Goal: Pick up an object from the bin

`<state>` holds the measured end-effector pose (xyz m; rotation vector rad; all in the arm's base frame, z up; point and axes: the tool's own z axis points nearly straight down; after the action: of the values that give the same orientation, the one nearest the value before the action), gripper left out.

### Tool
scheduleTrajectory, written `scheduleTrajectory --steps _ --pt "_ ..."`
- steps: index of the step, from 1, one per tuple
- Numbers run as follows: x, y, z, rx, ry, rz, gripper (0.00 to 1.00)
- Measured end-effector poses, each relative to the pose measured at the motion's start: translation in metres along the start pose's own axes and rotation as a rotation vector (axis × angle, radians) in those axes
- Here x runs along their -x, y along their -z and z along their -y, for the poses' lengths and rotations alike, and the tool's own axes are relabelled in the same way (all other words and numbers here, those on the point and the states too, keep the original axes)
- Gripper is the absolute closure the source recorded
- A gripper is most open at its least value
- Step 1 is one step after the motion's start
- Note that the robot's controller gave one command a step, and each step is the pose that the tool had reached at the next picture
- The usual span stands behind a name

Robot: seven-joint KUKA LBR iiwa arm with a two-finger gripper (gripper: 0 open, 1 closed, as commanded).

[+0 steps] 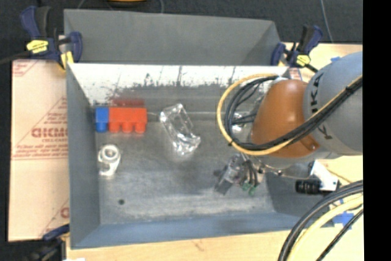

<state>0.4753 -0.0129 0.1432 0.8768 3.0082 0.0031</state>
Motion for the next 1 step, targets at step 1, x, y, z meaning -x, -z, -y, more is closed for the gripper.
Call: scheduleTrajectory --steps 1 --pt "0.0012 0.0029 0.0 -0.002 0.004 -0.004 1.0"
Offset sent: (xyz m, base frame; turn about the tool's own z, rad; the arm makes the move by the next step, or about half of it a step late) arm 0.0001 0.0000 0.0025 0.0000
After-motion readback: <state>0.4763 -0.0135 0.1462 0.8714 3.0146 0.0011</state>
